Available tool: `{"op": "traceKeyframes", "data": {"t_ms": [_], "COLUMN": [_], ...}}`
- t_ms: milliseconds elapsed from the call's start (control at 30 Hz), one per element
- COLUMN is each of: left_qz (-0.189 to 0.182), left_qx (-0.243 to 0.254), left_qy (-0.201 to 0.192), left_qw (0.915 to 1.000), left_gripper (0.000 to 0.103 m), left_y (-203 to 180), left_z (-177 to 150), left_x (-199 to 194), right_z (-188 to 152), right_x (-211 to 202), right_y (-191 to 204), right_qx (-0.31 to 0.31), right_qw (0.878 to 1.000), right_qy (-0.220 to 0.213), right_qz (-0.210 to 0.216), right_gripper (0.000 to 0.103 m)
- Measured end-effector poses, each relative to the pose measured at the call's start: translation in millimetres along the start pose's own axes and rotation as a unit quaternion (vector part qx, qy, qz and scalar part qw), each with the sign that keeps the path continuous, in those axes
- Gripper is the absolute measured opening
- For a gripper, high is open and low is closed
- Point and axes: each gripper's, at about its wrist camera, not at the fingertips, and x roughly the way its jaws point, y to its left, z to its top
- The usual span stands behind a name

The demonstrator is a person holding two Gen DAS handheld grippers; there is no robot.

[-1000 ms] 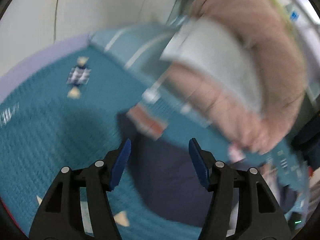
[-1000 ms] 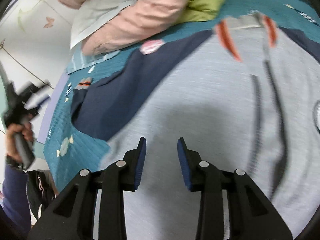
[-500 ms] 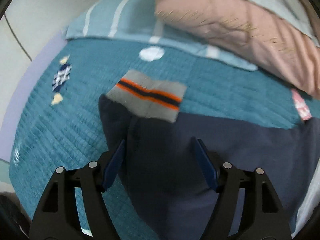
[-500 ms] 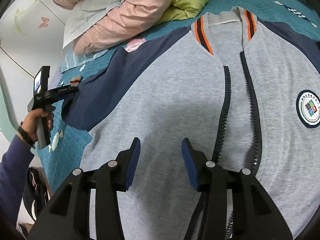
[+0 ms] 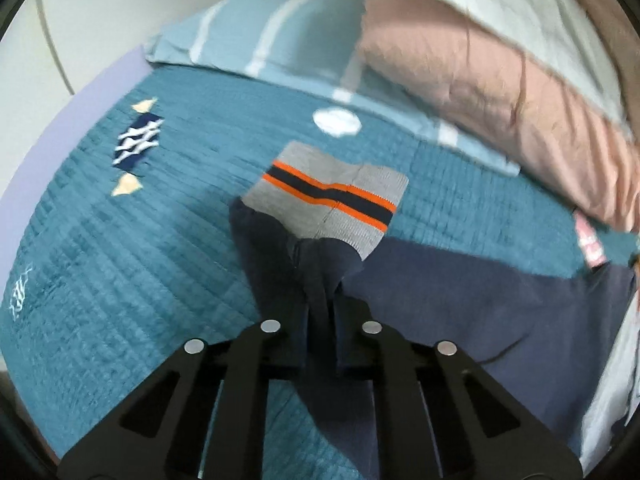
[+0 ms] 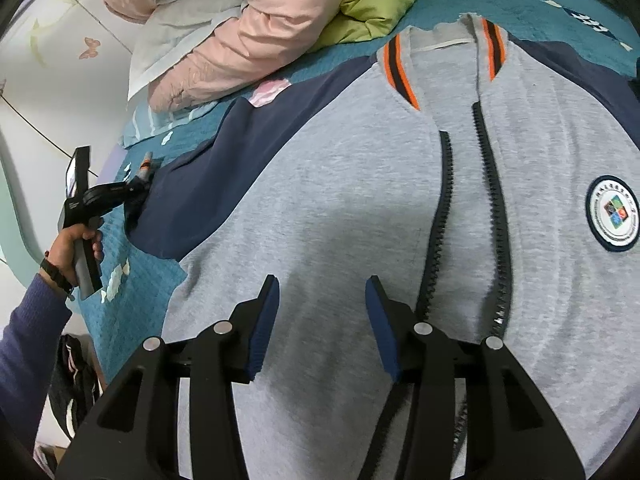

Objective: Fold large clothes

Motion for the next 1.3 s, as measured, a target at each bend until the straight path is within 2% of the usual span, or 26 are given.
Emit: {"op": "traceKeyframes", "data": {"t_ms": [100, 233, 367, 433, 467, 567, 800, 933, 1067, 1167, 1300], "left_qz": [-0.022, -0.087, -0.164, -0.206, -0.229, -0.266, -0.309, -0.318, -0.295, -0.297, -0.320], "left_qx": [-0.005, 0.058, 0.104, 0.132, 0.144, 0.178, 0.210, 0.210, 0.237, 0.236, 0.248], "left_qy": [-0.027, -0.076, -0.097, -0.099, -0.095, -0.082, -0.028, -0.003, 0.012, 0.024, 0.010], "left_qw": [0.9994, 0.9916, 0.9761, 0.9646, 0.9581, 0.9439, 0.9269, 0.9246, 0.9256, 0.9251, 0.9142], "left_gripper": [0.007, 0.007, 0.007, 0.007, 0.007, 0.007, 0.007, 0.007, 0.007, 0.007, 0.007], "left_y": [-4.8, -55.3, -130.7, -174.5, -195.9, -255.9, -352.9, -387.9, -427.3, -445.8, -470.1], "left_z": [2.4, 4.1, -11.0, -18.3, -23.0, -41.6, -77.4, -94.0, -114.8, -127.8, -139.6], "left_x": [-25.5, -86.4, -134.2, -153.1, -158.3, -166.2, -147.5, -126.0, -104.7, -92.4, -95.1], "right_z": [-0.5, -2.7, -3.8, -4.0, -3.4, -0.1, 6.1, 10.2, 22.8, 37.8, 51.8], "right_x": [-11.2, -36.4, -69.9, -93.2, -102.8, -139.8, -216.3, -241.7, -264.0, -282.0, -305.8], "right_y": [-6.0, -24.6, -50.7, -65.6, -71.3, -93.9, -154.4, -176.8, -203.3, -232.2, -282.4], "right_qx": [0.004, 0.016, 0.030, 0.035, 0.036, 0.038, 0.042, 0.039, 0.053, 0.081, 0.155], "right_qw": [1.000, 1.000, 0.998, 0.996, 0.996, 0.992, 0.978, 0.973, 0.968, 0.958, 0.942], "right_qy": [-0.007, -0.024, -0.045, -0.059, -0.065, -0.083, -0.117, -0.126, -0.137, -0.154, -0.181], "right_qz": [0.002, -0.009, -0.033, -0.049, -0.057, -0.090, -0.168, -0.189, -0.206, -0.226, -0.234], "right_gripper": [0.044, 0.045, 0.045, 0.045, 0.045, 0.045, 0.048, 0.049, 0.050, 0.051, 0.054]}}
